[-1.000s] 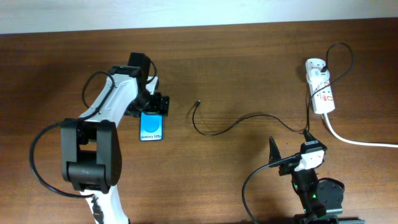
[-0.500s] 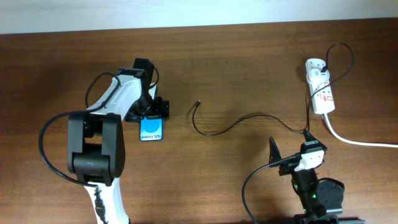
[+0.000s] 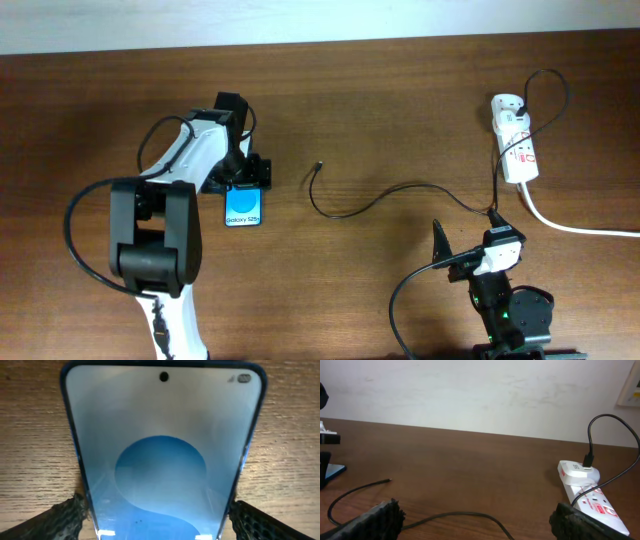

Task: Plug charger to phone and switch on socket
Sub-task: 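Move the left gripper over the phone and grasp its top edge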

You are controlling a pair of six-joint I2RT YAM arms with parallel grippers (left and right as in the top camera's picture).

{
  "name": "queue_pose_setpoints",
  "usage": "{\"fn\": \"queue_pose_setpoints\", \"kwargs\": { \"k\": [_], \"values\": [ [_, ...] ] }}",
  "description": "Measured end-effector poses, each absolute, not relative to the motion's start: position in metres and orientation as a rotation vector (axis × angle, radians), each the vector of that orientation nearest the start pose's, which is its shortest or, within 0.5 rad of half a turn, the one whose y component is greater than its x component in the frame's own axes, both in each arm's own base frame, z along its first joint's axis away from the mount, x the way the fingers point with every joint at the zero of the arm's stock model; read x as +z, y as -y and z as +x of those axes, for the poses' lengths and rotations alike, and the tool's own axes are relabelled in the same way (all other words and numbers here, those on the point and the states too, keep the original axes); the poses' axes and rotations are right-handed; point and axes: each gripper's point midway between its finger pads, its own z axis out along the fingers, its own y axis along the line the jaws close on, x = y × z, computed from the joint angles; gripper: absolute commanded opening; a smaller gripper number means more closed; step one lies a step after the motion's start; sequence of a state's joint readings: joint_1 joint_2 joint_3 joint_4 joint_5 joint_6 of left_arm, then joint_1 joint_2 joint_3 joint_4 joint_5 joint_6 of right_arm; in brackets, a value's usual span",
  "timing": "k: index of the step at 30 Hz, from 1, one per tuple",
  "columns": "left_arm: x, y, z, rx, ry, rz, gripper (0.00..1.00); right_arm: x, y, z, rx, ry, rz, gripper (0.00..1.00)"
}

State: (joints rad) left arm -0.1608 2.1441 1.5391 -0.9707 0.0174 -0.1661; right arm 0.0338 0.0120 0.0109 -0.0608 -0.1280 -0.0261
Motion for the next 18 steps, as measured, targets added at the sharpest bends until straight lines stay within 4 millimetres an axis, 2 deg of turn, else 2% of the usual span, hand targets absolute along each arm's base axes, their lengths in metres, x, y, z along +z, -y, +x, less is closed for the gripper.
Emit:
{"fn": "queue_pose_setpoints", "kwargs": {
  "k": [5,8,14,18],
  "values": [
    [-0.0012,0.0643,0.3933,-0.003,-3.148,-0.014,0.83,0.1612,-0.0302,0.2442,0.11,-1.627,-0.147,0.98],
    [-0.001,0.0648,0.3933,-0.009,-3.148,-0.017,0.75,0.1612,-0.0301,0.2442,0.11,-1.627,-0.147,0.98],
    [-0.0005,0.0657,0.3938,-0.038,-3.149,-0.03,0.68,0.1612,-0.0302,0.2442,0.11,-1.627,-0.147,0.98],
    [-0.0003,0.0657,0.3938,-0.041,-3.15,-0.031,0.69,0.1612,-0.0302,0.2442,0.11,-1.627,-0.147,0.98]
  ]
}}
